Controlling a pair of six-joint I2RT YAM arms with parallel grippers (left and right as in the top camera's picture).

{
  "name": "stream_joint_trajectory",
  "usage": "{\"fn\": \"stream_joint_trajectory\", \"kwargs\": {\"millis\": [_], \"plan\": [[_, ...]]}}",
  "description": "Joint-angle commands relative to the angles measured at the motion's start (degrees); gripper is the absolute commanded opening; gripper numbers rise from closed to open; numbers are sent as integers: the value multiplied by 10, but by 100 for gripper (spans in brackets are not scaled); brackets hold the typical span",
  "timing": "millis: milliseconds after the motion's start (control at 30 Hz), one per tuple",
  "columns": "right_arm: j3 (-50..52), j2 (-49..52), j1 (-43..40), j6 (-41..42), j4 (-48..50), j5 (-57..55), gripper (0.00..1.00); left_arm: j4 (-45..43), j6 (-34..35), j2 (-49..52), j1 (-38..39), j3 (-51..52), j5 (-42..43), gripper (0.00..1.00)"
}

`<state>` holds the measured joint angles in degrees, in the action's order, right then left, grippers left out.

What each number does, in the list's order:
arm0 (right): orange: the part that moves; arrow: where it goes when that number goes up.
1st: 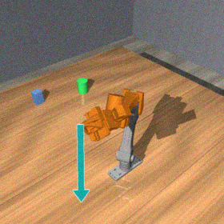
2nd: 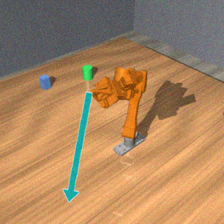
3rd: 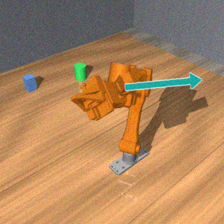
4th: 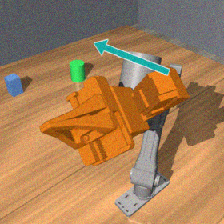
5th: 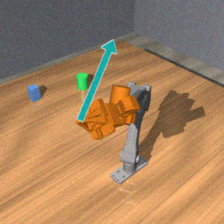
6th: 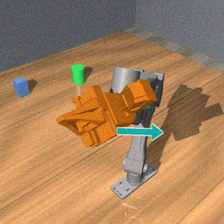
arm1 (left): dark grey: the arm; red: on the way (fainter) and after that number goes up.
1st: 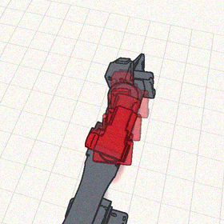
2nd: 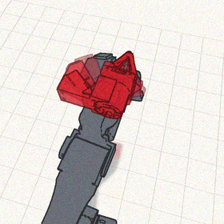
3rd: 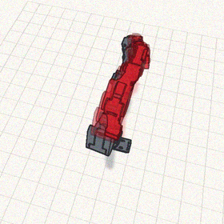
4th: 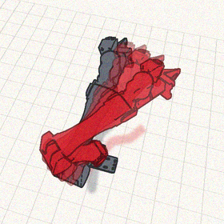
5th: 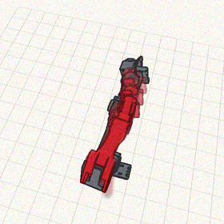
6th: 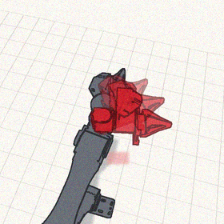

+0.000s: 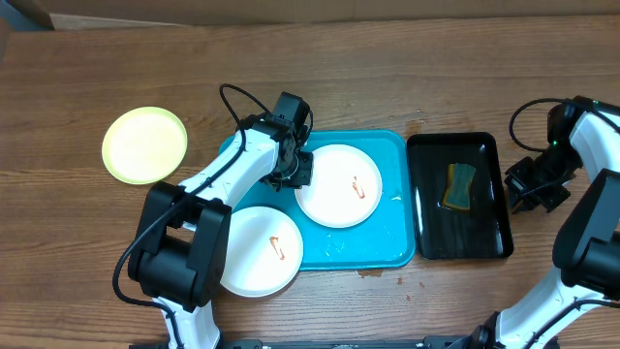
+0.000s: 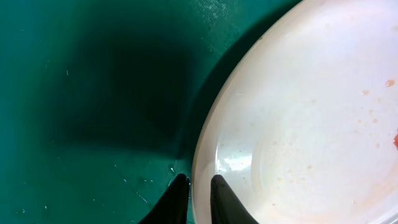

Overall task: Clean dirty plates on tray and stack at the side
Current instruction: 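Reach right gripper down into the black tray toward the sponge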

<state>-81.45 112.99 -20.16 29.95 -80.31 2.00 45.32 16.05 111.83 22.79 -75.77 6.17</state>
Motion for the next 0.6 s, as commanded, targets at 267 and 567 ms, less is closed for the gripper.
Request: {"fn": "stream_joint_trajectory", "kwargs": {"millis": [267,567], "plan": [[-177,-8,30,-65,-105,17,25,-2,-11,4,3,-13,9,45],[-171,-7,111,-105,-72,14,59,10,-11,4,3,-13,9,6]]}}
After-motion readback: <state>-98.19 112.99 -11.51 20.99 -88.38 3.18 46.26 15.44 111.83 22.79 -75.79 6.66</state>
